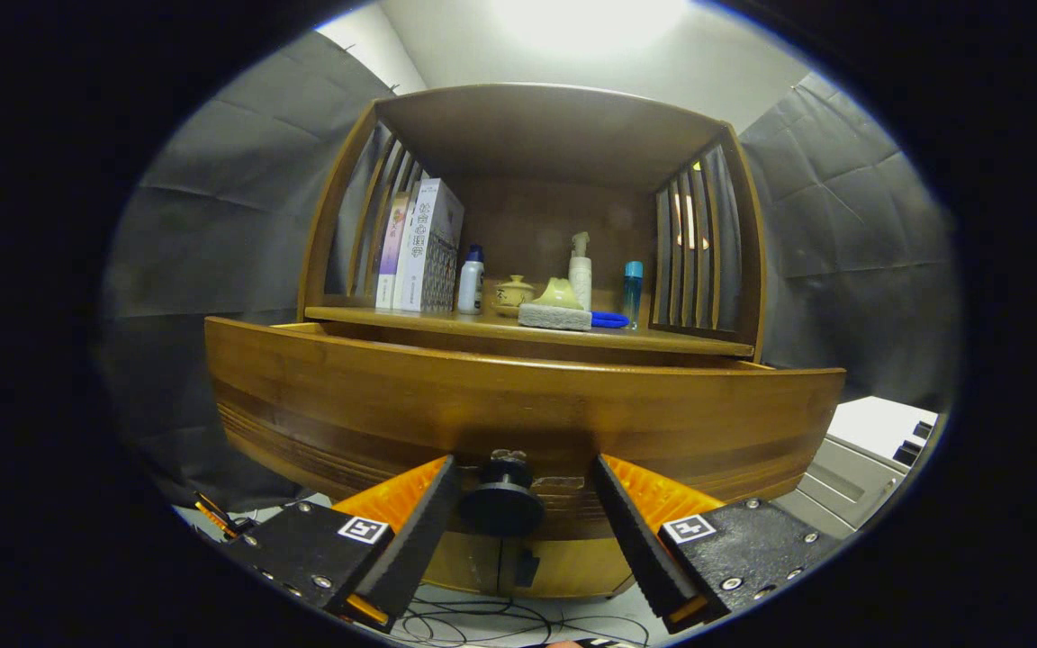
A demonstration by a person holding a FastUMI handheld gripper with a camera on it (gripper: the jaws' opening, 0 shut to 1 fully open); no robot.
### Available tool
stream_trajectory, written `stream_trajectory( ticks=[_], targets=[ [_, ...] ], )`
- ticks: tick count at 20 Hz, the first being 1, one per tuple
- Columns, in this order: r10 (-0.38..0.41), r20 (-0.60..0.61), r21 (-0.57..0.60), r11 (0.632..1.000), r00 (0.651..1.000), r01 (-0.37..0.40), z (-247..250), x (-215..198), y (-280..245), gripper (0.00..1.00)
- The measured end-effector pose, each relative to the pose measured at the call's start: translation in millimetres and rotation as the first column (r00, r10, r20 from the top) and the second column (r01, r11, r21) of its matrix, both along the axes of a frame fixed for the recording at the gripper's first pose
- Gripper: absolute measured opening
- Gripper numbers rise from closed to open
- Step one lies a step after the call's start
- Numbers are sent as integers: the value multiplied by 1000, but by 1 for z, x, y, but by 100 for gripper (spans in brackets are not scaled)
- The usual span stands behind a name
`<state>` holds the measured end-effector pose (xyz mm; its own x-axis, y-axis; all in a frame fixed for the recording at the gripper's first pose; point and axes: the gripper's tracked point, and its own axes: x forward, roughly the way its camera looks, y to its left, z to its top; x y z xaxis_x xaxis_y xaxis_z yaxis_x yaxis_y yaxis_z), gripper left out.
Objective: Pull open the drawer, take out the items inside it, and place them on the countertop above the cabinet.
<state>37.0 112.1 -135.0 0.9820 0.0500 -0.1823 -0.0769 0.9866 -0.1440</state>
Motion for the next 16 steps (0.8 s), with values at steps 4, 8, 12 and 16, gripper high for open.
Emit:
stream_trajectory(
  ticks=[4,8,12,16],
  targets=[
    [-5,-3,-1,1000,1000,5,-2,12,2,95],
    [-10,-7,-4,1000,1000,10,-2,22,3,95],
    [-13,-9,-3,1000,1000,13,-2,30,6,95],
    [-18,-16,-1,1000,1000,17,-2,38,7,95]
  ],
)
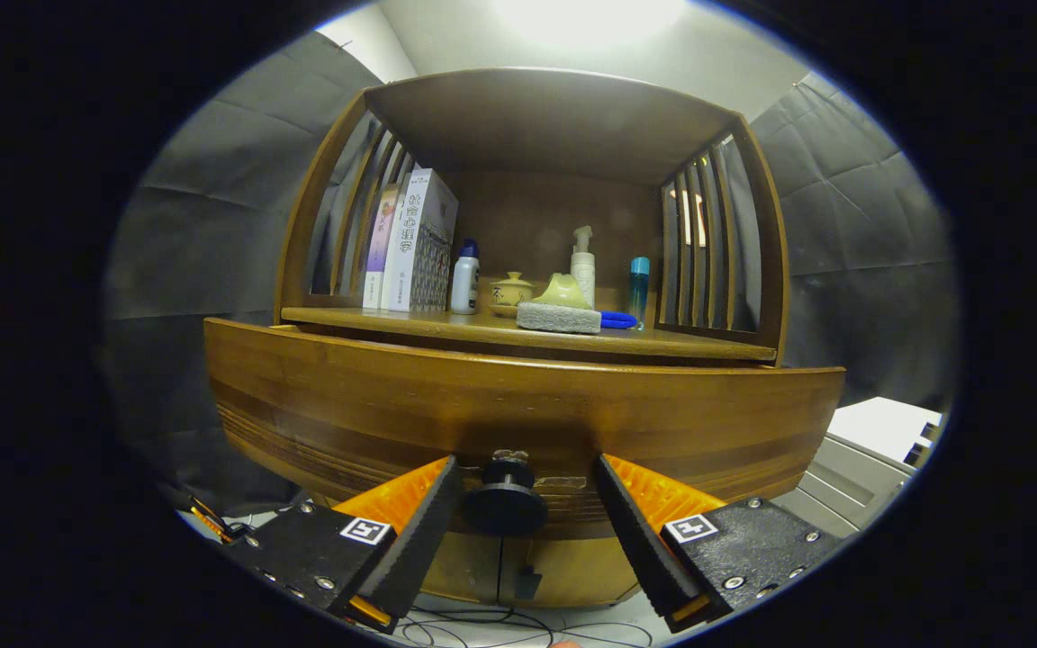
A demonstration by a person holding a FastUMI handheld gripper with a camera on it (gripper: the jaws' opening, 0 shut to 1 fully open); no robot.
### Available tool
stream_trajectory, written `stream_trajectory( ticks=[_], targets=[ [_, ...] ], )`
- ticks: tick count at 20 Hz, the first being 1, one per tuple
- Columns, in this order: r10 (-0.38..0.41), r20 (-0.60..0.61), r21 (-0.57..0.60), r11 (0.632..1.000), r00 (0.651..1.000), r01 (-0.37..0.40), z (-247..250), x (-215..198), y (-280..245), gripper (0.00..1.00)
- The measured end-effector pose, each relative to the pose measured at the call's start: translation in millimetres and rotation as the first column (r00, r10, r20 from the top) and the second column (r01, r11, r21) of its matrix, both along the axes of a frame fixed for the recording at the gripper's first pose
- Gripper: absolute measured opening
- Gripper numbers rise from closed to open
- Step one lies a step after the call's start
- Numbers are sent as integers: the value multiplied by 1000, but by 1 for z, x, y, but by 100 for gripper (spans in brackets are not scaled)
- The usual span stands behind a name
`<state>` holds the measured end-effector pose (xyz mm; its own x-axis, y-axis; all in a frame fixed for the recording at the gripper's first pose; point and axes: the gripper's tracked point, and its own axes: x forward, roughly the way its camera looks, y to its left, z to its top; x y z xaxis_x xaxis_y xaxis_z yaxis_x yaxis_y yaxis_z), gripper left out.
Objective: Pull open the drawer, take out the items inside it, and place them on the countertop above the cabinet.
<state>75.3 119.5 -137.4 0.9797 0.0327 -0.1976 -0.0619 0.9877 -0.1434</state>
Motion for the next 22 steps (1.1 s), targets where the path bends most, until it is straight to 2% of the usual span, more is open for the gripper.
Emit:
stream_trajectory(
  ticks=[14,22],
  targets=[
    [-11,-17,5,1000,1000,11,-4,39,4,95],
    [-24,-27,51,998,999,25,-10,68,9,95]
  ],
)
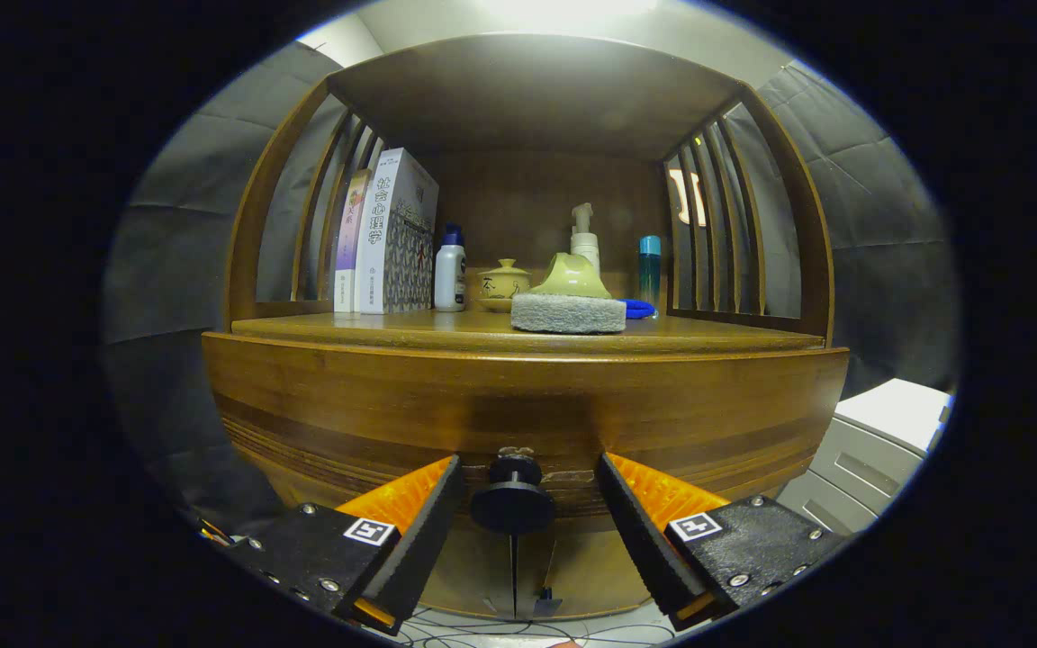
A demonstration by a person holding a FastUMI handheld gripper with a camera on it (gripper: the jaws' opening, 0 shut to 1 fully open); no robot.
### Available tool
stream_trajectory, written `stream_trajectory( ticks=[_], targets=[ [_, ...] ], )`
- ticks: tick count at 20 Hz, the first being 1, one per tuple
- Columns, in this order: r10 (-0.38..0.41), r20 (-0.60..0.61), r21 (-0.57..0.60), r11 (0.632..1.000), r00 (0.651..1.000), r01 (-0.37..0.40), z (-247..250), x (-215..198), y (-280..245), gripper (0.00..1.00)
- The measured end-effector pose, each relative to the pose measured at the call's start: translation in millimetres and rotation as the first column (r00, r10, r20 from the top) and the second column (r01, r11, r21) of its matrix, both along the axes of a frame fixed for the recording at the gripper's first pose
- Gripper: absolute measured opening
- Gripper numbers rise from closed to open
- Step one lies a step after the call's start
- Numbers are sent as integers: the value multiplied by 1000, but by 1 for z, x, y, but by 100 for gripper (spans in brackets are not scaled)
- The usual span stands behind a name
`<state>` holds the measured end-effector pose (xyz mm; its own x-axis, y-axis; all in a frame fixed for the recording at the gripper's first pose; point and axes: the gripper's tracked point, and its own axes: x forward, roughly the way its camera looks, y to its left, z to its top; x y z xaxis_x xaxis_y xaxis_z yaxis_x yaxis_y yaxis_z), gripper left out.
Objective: Pull open the drawer, take out the items inside it, and place them on the countertop above the cabinet.
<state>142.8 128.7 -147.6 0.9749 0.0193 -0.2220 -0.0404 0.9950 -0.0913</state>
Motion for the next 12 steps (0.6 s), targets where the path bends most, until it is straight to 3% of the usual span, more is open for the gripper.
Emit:
stream_trajectory(
  ticks=[12],
  targets=[
    [11,-2,-16,1000,1000,-11,-5,14,13,95]
  ],
)
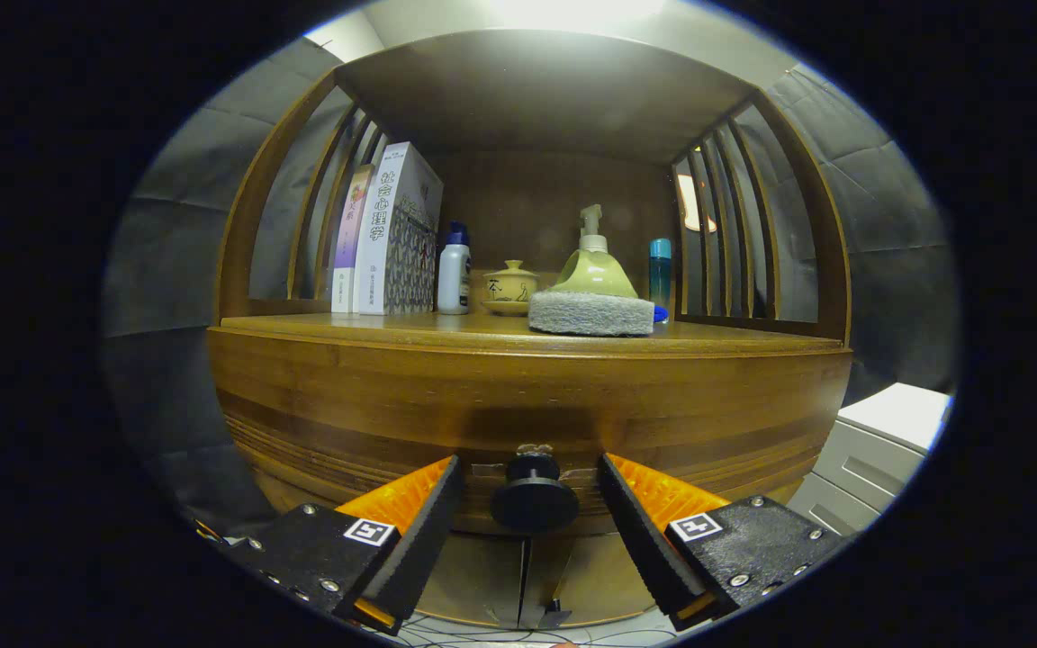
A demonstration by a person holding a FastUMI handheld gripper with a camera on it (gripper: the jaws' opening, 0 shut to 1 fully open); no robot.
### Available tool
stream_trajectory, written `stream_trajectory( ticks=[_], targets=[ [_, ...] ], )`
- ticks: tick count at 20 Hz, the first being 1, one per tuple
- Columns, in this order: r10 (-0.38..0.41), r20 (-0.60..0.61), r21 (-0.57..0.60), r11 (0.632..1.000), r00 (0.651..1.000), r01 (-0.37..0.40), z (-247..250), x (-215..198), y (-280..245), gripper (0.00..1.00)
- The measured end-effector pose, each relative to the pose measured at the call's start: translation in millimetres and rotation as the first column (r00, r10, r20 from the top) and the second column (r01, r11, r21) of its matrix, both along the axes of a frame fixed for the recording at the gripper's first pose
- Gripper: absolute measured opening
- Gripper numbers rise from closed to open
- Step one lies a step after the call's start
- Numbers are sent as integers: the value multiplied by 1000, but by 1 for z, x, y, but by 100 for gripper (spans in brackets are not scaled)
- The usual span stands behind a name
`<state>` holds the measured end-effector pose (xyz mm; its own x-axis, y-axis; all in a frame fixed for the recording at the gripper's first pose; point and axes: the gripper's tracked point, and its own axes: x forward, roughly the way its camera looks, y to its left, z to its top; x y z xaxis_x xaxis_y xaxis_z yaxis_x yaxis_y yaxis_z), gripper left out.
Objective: Pull open the drawer, take out the items inside it, and place them on the countertop above the cabinet.
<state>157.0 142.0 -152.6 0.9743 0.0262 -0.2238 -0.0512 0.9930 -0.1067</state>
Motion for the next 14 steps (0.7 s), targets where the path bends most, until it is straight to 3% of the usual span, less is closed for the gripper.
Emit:
stream_trajectory(
  ticks=[6,14],
  targets=[
    [49,69,23,998,996,-51,75,-19,-4,96],
    [64,212,97,992,975,-86,183,-94,-38,96]
  ],
)
